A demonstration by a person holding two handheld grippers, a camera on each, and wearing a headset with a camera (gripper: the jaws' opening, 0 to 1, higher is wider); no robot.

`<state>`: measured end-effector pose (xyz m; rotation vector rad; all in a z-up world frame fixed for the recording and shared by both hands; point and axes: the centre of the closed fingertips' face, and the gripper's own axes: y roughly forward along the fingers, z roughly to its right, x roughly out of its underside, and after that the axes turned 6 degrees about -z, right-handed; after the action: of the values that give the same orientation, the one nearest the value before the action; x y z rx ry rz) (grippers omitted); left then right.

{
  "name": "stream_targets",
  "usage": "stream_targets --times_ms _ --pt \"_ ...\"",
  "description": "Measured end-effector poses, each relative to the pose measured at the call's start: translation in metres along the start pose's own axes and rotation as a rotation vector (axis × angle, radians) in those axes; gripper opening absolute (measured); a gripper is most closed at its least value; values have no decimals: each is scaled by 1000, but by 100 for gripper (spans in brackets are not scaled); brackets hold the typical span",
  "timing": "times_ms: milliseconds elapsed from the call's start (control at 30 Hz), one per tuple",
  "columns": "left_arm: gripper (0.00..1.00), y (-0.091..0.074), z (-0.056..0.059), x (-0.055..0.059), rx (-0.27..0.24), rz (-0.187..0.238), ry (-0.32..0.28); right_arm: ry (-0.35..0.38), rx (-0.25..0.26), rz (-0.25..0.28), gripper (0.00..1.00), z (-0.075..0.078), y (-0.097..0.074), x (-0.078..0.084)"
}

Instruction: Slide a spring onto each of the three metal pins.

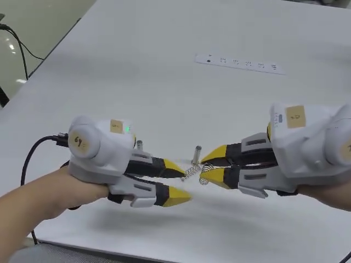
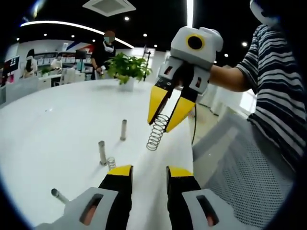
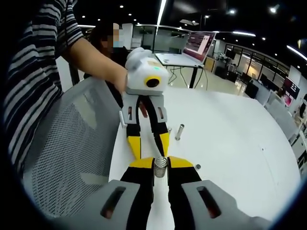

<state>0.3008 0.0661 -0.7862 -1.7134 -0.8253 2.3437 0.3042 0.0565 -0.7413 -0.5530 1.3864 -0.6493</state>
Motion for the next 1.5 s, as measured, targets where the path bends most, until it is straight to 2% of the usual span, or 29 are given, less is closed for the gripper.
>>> stream_targets --times_ms 67,233,433,567,700,800,900,1067,1200,1300,1500 --pt "21 -4 2 2 10 -3 -7 4 3 -3 7 1 -1 2" --pt "26 -17 -1 9 -9 -9 -32 7 18 -13 7 3 -2 7" --pt "31 -32 -8 13 -51 14 -57 15 29 -18 7 5 -4 11" --pt "40 -41 -8 22 -41 -33 -40 15 40 -24 7 7 -5 14" --pt "44 -54 -16 26 -65 -34 -47 19 54 -25 7 9 -7 15" --pt "47 -63 -25 29 -103 -31 -45 21 62 -23 7 11 -9 16" --pt "52 -73 -34 31 -139 -17 -44 33 78 -14 7 14 -12 18" --pt "61 -84 -41 37 -172 -21 -38 52 89 -11 7 15 -16 22" --pt "70 -88 -45 38 -195 -12 -48 63 98 -19 7 17 -18 27" --pt "86 -91 -52 39 -229 -7 -60 69 103 -23 7 19 -19 30" --pt "93 -92 -56 40 -251 4 -75 77 107 -32 7 21 -19 35"
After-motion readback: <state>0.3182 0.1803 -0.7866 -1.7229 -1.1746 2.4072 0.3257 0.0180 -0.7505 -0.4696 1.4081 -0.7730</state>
